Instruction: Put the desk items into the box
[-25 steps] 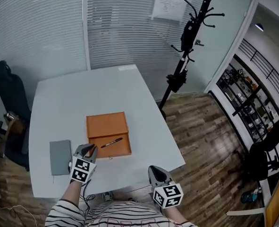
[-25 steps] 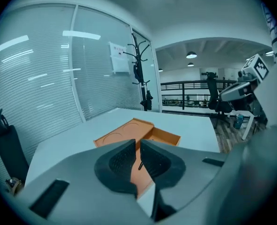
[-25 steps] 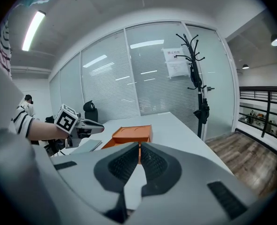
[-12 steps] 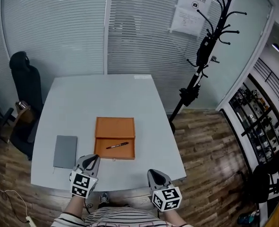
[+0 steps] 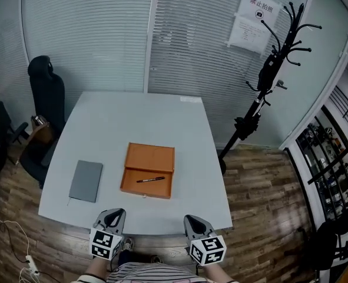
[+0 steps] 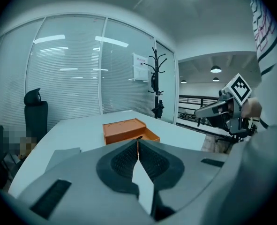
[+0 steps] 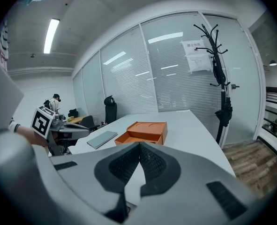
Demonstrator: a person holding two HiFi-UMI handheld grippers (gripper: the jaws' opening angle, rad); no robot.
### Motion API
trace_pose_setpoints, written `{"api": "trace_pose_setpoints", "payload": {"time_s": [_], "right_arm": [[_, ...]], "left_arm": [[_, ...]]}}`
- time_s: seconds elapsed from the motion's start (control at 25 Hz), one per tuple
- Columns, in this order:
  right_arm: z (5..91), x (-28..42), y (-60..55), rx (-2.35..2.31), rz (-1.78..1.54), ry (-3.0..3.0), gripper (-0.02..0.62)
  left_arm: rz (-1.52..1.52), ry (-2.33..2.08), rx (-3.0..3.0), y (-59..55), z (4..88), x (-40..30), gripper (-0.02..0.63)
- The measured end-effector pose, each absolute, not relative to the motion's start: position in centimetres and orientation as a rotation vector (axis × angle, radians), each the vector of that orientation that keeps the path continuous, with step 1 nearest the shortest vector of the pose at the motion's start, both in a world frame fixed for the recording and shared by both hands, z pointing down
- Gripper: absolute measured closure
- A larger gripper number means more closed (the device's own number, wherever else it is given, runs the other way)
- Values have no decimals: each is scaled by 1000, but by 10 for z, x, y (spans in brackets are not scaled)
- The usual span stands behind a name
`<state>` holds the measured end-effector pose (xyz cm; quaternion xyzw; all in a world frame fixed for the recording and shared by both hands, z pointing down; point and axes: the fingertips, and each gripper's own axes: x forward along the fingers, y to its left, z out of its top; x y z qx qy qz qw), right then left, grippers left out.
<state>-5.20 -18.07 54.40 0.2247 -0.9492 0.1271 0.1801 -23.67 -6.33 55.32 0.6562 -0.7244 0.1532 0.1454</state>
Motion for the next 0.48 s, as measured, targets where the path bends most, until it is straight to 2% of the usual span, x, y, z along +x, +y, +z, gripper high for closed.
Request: {"api": "trace_pose_setpoints", "payload": {"time_s": [0.48], "right_arm": [[555, -35, -169, 546, 353, -2668, 571]], "left_arm": [[378, -2179, 1814, -42, 553, -202, 578]]}}
